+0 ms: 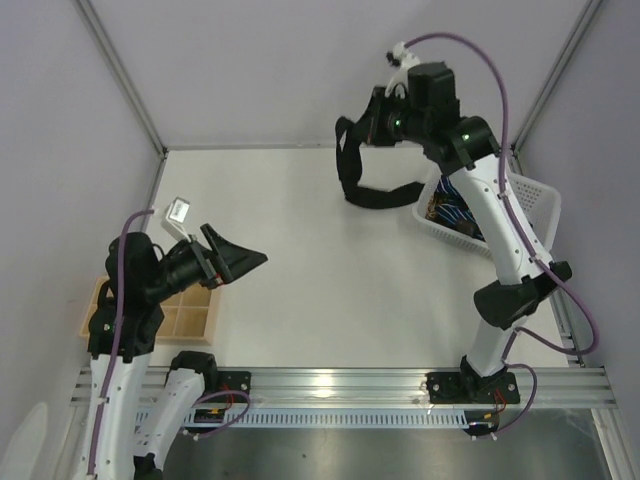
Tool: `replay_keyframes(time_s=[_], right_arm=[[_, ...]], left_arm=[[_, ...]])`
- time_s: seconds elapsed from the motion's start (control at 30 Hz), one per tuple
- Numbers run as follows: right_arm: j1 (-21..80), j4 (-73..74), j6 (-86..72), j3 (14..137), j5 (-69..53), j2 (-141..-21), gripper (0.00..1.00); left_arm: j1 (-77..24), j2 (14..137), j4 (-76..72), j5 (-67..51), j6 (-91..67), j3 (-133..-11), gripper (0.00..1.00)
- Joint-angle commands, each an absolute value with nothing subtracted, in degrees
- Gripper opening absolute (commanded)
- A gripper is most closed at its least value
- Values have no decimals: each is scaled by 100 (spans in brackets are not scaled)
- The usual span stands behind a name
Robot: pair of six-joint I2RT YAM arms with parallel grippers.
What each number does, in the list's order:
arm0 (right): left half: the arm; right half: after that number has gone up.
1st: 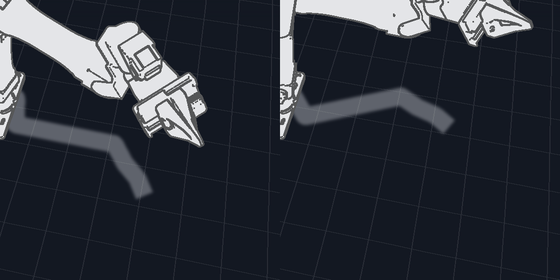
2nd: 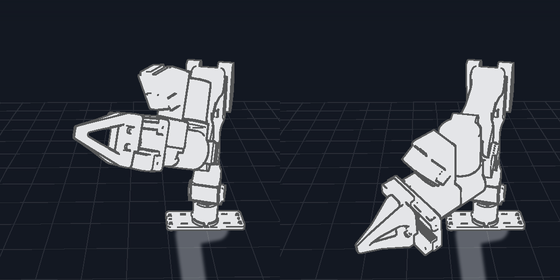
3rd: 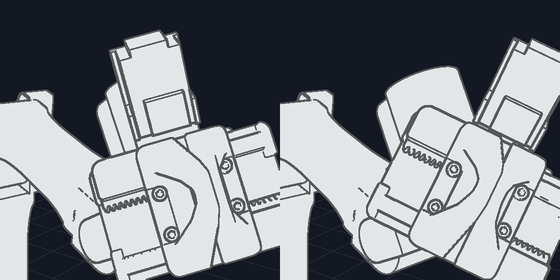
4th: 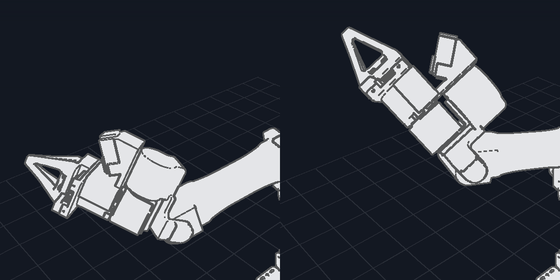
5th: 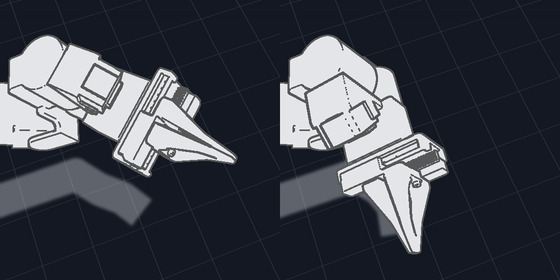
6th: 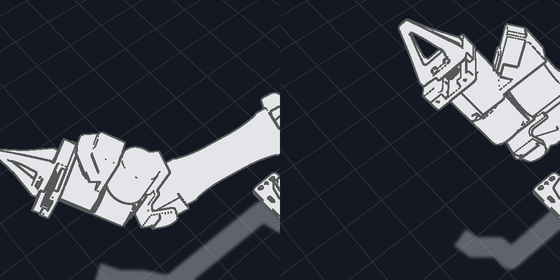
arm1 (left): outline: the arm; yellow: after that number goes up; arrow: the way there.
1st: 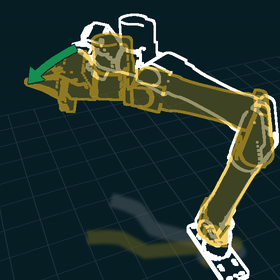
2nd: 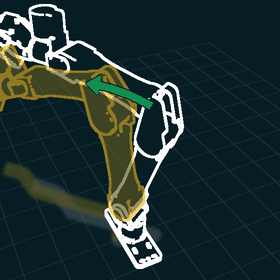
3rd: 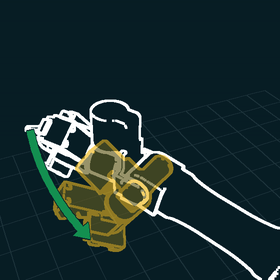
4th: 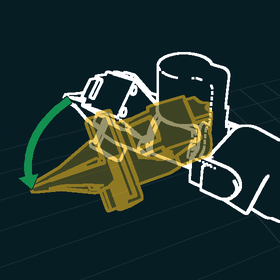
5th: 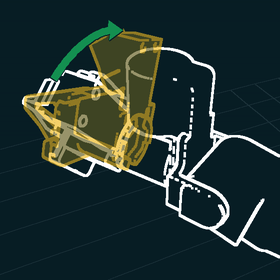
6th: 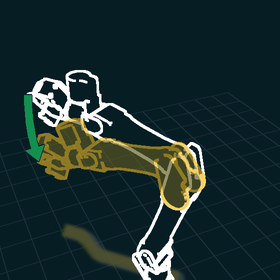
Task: Roll the ties
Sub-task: Move the tie to the center of the board
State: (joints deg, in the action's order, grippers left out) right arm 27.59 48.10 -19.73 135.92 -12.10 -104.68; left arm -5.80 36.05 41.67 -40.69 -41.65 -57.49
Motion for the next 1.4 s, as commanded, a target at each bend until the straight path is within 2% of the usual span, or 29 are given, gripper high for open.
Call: replay_keyframes(time_s=[0.0,0.07,0.1,0.2,0.27,0.3,0.43,0.63,0.7,0.73,0.77,0.83,0.93,1.07,1.17,1.37], right_arm=[[3136,5703,-1679,11888,-1407,-10170,0],[3408,5870,-1731,11060,-1240,-9959,0],[3497,6036,-1766,10195,-1213,-9740,0],[3823,6318,-2266,8629,-599,-9109,0],[3928,6625,-2652,7870,-387,-8790,0],[3972,6662,-3055,7101,-352,-8415,0],[4034,6513,-3936,5595,-422,-7526,0],[4218,6373,-4552,4466,-1045,-6856,0],[4332,6249,-4553,4386,-1081,-6803,1],[4342,6214,-4518,4403,-1194,-6838,7],[4342,6170,-4370,4586,-1230,-6916,34],[4350,6187,-4193,4955,-1143,-6987,65],[4333,5978,-3772,5948,-880,-7136,81],[4045,4679,-3279,6626,-896,-7898,82],[3780,3652,-3051,6995,-1396,-8531,82],[3331,3383,-2102,8488,-2179,-10562,82]], left_arm=[[-527,3428,4289,-4096,-4508,-6073,100],[-527,3323,4438,-4008,-4509,-6143,100],[-527,3296,4473,-3999,-4561,-6144,100],[-527,3269,4465,-4095,-4780,-5960,99],[-527,3261,4256,-4253,-5026,-5758,95],[-527,3269,4219,-4297,-5080,-5557,94],[-545,3383,4175,-4394,-5168,-5108,90],[-773,3630,4254,-4324,-5203,-4703,87],[-984,3682,4149,-4272,-5308,-4580,87],[-1045,3726,4053,-4211,-5343,-4475,87],[-1176,3770,4017,-4166,-5422,-4439,86],[-1283,3875,3973,-4079,-5440,-4412,86],[-1327,3964,4086,-4043,-5379,-4491,86],[-1327,3903,4218,-4061,-5221,-4526,86],[-1336,3815,4367,-4113,-5159,-4439,86],[-1336,3446,4570,-4183,-5168,-4219,87]])
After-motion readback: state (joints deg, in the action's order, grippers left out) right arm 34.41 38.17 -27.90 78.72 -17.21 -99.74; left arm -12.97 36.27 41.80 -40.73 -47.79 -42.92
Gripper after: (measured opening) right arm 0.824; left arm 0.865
